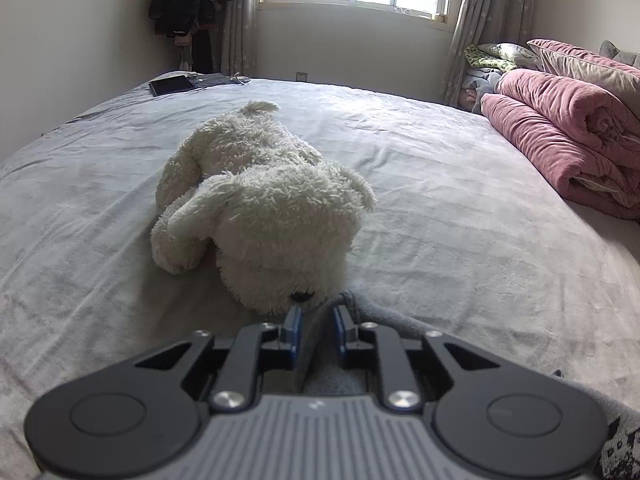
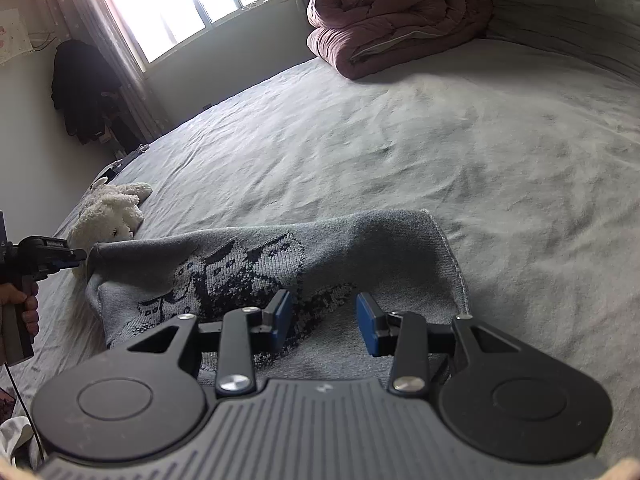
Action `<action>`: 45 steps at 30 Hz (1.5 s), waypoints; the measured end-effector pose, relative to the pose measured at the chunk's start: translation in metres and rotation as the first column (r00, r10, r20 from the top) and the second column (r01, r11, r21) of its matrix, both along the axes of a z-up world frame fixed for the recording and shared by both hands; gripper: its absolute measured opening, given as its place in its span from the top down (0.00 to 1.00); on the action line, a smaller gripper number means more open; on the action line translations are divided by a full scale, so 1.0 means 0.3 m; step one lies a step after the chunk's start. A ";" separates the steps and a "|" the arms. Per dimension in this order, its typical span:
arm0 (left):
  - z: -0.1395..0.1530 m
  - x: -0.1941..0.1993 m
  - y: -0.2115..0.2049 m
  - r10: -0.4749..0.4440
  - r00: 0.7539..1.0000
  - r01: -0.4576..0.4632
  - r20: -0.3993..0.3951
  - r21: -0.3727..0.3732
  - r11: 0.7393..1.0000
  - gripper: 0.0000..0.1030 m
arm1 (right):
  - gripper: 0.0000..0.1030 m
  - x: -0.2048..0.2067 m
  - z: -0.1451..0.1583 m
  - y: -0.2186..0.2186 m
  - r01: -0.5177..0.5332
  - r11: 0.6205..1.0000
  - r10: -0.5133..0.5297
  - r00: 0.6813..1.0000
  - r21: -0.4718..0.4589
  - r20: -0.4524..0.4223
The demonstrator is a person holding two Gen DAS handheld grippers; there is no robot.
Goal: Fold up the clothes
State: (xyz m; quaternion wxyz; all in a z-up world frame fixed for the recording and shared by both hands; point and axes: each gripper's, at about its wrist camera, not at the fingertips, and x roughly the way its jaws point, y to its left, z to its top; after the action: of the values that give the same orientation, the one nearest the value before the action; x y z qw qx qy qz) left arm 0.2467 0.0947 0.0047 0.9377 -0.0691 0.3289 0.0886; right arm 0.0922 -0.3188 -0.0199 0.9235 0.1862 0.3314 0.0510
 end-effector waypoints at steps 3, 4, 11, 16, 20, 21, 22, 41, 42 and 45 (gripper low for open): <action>0.002 -0.041 0.001 0.008 1.000 -0.008 0.001 -0.007 1.000 0.73 | 0.58 -0.006 0.011 0.001 0.002 1.000 -0.002 1.000 0.007 0.009; 0.004 -0.062 0.002 0.011 1.000 -0.011 0.006 -0.012 1.000 0.71 | 0.57 -0.007 0.015 0.001 0.003 1.000 -0.003 1.000 0.010 0.012; 0.009 -0.226 0.017 -0.003 1.000 0.004 0.026 -0.045 0.999 0.68 | 0.57 -0.031 0.037 -0.006 0.000 0.998 -0.001 1.000 0.066 0.024; 0.019 -0.376 0.020 -0.009 1.000 0.011 0.030 -0.060 0.998 0.68 | 0.57 -0.066 0.058 0.009 -0.025 0.996 0.022 0.999 0.083 0.035; 0.038 -0.508 0.025 -0.011 0.999 0.015 0.039 -0.085 0.996 0.64 | 0.57 -0.102 0.075 0.030 -0.050 0.991 0.045 0.998 0.122 0.042; 0.038 -0.534 0.027 -0.013 0.999 0.017 0.042 -0.095 0.995 0.63 | 0.57 -0.113 0.078 0.039 -0.060 0.990 0.055 0.998 0.130 0.043; 0.038 -0.566 0.025 -0.019 0.999 0.024 0.042 -0.103 0.994 0.62 | 0.57 -0.125 0.081 0.048 -0.070 0.988 0.065 0.997 0.137 0.044; -0.032 -0.712 -0.019 -0.138 0.990 0.140 0.023 -0.217 0.966 0.54 | 0.56 -0.279 0.030 0.367 -0.371 0.925 0.371 0.929 0.086 0.019; -0.030 -0.719 -0.015 -0.131 0.991 0.134 0.025 -0.223 0.966 0.53 | 0.55 -0.278 0.029 0.379 -0.385 0.920 0.384 0.923 0.078 0.024; -0.026 -0.711 0.003 -0.116 0.993 0.119 0.026 -0.225 0.967 0.52 | 0.55 -0.271 0.025 0.415 -0.416 0.907 0.414 0.909 0.056 0.045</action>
State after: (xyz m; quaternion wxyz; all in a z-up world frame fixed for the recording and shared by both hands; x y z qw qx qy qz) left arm 0.0334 0.0954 -0.0031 0.9293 -0.1564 0.3346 -0.0057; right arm 0.0110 -0.1944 -0.0124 0.8902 0.1400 0.3470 0.2599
